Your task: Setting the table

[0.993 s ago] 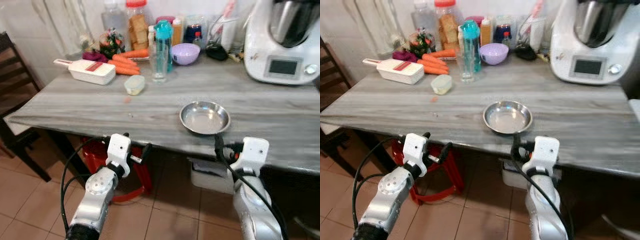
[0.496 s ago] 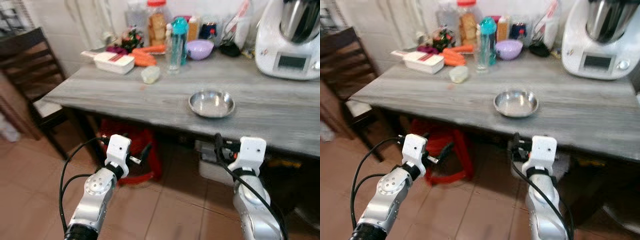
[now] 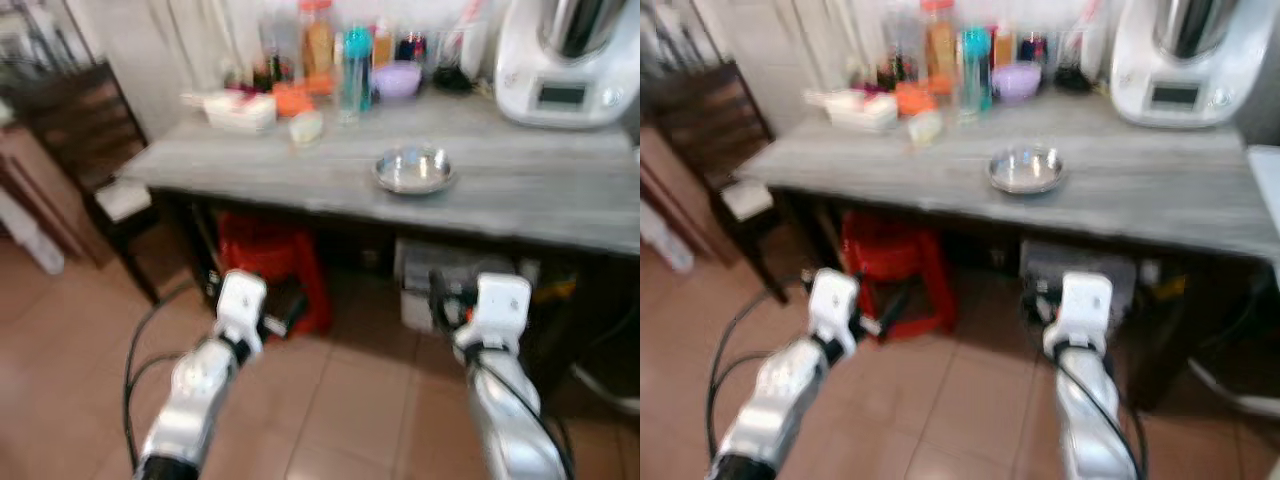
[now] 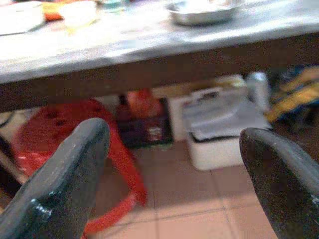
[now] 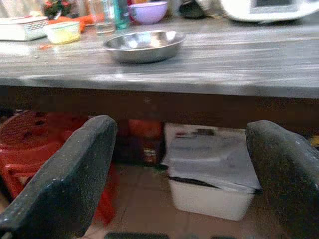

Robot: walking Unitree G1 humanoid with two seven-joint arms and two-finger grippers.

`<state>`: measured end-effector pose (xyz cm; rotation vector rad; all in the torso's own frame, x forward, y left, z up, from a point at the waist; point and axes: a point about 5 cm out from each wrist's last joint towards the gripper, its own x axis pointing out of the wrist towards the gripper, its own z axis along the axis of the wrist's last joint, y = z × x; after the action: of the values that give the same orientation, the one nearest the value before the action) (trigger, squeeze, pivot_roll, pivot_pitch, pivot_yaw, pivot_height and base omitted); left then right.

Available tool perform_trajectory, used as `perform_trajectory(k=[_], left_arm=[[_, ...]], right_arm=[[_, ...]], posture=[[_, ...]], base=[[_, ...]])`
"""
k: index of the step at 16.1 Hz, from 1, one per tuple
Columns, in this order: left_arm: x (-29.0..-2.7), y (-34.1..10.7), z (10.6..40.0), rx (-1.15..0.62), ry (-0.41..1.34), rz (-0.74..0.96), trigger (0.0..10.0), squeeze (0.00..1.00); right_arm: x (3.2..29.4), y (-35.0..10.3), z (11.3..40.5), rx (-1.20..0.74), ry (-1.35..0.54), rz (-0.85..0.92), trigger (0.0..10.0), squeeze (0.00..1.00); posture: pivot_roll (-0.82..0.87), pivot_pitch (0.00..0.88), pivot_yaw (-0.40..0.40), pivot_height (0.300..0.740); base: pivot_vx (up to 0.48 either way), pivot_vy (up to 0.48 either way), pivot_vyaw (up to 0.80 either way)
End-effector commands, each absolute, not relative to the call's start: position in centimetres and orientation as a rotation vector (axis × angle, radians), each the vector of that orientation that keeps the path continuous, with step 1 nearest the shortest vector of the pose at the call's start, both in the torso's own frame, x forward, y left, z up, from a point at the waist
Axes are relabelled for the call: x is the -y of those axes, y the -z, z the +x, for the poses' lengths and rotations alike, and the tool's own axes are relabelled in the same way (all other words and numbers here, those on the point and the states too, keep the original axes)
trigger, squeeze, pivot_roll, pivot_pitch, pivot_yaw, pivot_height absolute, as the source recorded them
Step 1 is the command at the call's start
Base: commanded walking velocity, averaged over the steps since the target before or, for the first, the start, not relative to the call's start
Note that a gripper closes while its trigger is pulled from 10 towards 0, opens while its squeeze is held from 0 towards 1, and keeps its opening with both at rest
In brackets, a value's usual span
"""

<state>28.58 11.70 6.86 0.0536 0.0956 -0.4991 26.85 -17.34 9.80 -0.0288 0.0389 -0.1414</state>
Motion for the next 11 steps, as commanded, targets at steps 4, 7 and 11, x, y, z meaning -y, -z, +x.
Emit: perform_trajectory(k=[4,7,11], left_arm=[[-12.12,-7.4,28.87,-0.071,0.502,0.065,10.0,0.0],[-12.52,-7.66,28.97,-0.052,0.492,0.06,10.0,0.0],[-12.42,-7.7,28.91,-0.052,0.506,0.046,10.0,0.0]], right_arm=[[16.74,-9.9,27.12,-0.042,0.109,-0.002,10.0,0.0],[16.66,-9.91,27.18,-0.042,0.1,0.001,10.0,0.0],[16.51,-9.76,27.25,-0.058,0.098,0.01,10.0,0.0]], posture=[[-0.09,0.0,0.088,0.74],[-0.08,0.0,0.08,0.74],[-0.08,0.0,0.08,0.74]], base=[[-0.061,0.0,0.0],[0.0,0.0,0.0],[0.0,0.0,-0.4]])
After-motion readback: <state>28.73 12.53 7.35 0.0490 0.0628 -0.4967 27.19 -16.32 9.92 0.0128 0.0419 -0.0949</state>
